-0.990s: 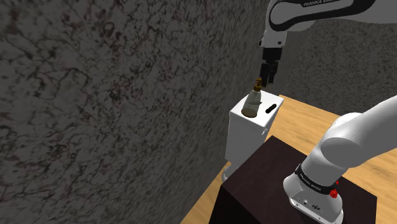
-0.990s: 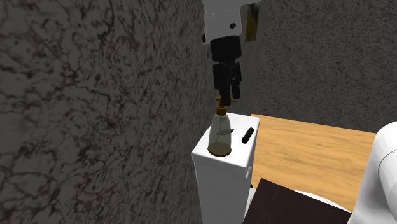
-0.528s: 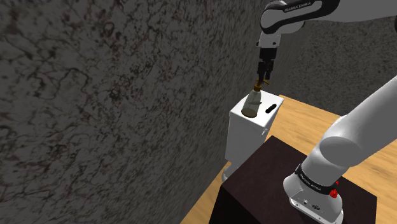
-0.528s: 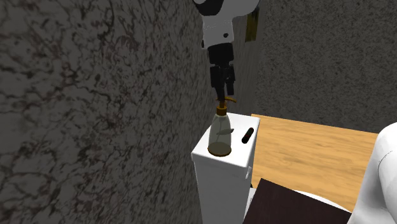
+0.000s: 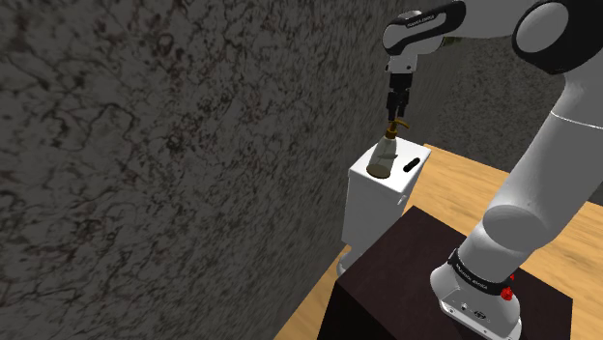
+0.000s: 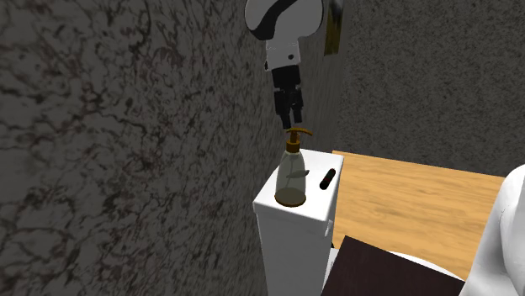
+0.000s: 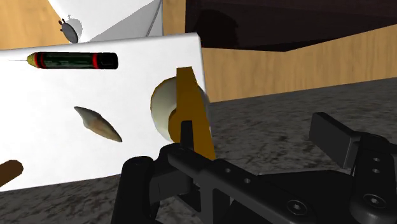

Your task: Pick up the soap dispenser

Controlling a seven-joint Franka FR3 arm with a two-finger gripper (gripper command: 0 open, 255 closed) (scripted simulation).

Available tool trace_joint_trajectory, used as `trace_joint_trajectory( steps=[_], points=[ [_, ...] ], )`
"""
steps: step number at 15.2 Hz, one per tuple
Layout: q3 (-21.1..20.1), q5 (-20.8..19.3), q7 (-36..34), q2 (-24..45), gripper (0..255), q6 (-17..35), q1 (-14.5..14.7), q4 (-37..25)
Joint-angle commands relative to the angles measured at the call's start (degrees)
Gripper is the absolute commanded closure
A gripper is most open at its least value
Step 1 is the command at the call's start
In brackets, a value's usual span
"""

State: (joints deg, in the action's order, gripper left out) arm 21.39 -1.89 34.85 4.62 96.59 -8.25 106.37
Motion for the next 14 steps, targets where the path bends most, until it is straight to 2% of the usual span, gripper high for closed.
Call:
trace_joint_trajectory(
  steps=[1, 3, 10, 12, 13, 14],
  points=[
    [0.79, 1.35, 2.47, 5.14, 0, -0.58, -1.25, -5.46],
    [1.0, 2.05, 3.58, 7.65, 0, -0.91, -2.05, -8.16],
    [0.82, 2.56, 3.63, 9.03, 0, 4.51, -2.16, -4.03],
    [0.82, 2.56, 3.63, 9.02, 0, 4.51, -2.16, -4.02],
    [0.8, 2.51, 3.55, 8.86, 255, 4.53, -2.11, -3.85],
    [0.8, 2.52, 3.56, 8.89, 255, 4.53, -2.11, -3.88]
  ],
)
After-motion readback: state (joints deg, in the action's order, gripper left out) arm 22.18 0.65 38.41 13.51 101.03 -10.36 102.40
